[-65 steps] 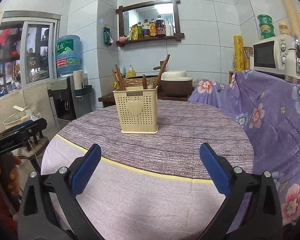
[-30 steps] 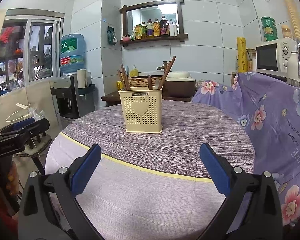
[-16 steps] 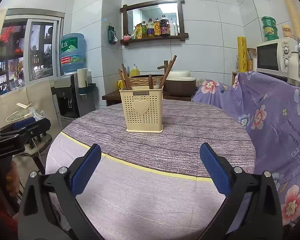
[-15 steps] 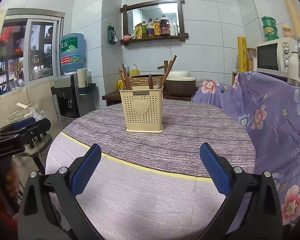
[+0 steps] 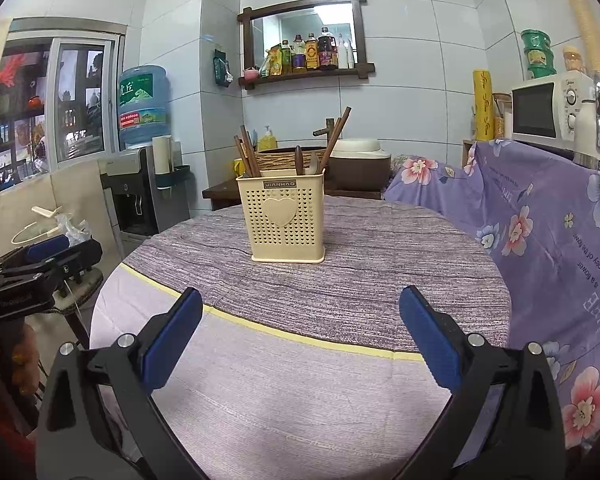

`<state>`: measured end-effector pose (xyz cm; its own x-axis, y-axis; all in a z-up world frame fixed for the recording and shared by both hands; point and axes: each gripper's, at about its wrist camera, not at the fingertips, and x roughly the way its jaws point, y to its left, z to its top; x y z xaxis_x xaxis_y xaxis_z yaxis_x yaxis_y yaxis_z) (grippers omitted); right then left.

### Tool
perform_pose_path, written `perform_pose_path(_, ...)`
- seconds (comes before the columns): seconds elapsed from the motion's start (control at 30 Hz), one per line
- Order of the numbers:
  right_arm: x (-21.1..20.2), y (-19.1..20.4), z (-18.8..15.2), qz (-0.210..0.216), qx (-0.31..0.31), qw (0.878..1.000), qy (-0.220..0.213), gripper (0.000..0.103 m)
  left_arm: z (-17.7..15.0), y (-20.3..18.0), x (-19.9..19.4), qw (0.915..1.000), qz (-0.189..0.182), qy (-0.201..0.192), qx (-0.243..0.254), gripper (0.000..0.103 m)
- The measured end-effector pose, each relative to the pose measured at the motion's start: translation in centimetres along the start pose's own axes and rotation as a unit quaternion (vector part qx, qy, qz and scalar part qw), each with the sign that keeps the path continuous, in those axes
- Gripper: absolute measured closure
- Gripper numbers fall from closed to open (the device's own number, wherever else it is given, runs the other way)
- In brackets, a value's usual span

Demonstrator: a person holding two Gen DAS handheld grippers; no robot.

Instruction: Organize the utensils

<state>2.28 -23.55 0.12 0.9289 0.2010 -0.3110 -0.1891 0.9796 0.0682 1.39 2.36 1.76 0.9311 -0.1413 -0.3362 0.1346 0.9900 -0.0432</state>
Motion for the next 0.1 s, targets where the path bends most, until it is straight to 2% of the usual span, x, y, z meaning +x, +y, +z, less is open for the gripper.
perform_pose_path(0.1,0.04,-0.04,-0.14,0.0,0.001,1.0,0.001,0.006,-0.1,0.11,0.12,1.0,0.002,0.004,-0.001,0.005)
